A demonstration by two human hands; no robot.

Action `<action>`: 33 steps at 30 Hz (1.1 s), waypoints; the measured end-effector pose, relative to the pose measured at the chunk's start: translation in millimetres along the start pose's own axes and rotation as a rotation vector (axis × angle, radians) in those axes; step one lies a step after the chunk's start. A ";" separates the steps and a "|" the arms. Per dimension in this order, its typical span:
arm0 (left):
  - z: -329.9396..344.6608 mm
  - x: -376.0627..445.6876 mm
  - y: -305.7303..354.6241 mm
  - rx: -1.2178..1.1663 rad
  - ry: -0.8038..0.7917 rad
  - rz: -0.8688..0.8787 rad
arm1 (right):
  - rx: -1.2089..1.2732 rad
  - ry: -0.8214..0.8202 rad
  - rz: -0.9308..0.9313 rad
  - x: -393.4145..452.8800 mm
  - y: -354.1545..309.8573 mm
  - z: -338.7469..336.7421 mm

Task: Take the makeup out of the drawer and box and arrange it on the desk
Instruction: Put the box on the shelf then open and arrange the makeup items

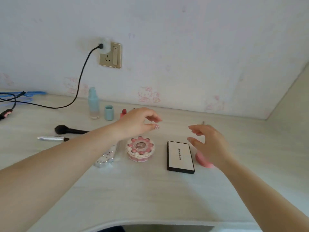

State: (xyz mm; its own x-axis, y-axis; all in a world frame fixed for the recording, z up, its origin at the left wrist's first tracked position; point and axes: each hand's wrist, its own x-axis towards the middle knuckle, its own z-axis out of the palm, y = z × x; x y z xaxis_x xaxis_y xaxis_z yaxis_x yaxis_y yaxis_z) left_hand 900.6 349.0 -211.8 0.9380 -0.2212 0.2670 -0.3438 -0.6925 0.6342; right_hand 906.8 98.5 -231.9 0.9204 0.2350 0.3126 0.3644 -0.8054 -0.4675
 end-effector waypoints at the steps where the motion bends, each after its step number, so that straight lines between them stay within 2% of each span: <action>1: 11.4 14.0 8.9 0.020 -0.037 0.017 | -0.007 0.016 0.042 -1.0 18.2 -10.2; 5: 55.5 62.2 37.5 0.076 -0.141 0.078 | -0.046 0.030 0.176 -1.4 76.2 -34.7; 8: 85.9 87.1 53.0 0.140 -0.186 0.113 | -0.067 -0.054 0.265 5.5 98.5 -34.4; 15: 143.4 126.6 61.7 0.500 -0.269 0.137 | -0.064 -0.166 0.331 26.4 107.7 -14.6; 22: 176.4 142.0 57.6 0.457 -0.218 -0.089 | -0.252 -0.213 0.259 46.1 106.0 -2.9; 28: 183.2 142.2 52.1 0.453 -0.165 -0.080 | -0.634 -0.273 0.234 62.1 97.1 -5.2; 33: 178.1 138.4 41.6 0.406 -0.113 -0.050 | -0.724 -0.326 0.248 67.9 90.9 -8.3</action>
State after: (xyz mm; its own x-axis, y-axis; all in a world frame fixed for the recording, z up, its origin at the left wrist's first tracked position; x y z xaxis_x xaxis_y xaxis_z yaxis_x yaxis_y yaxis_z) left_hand 1024.0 167.3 -277.7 0.9598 -0.2387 0.1480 -0.2736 -0.9136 0.3007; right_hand 1001.2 36.7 -246.3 0.9975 0.0607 -0.0371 0.0667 -0.9793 0.1910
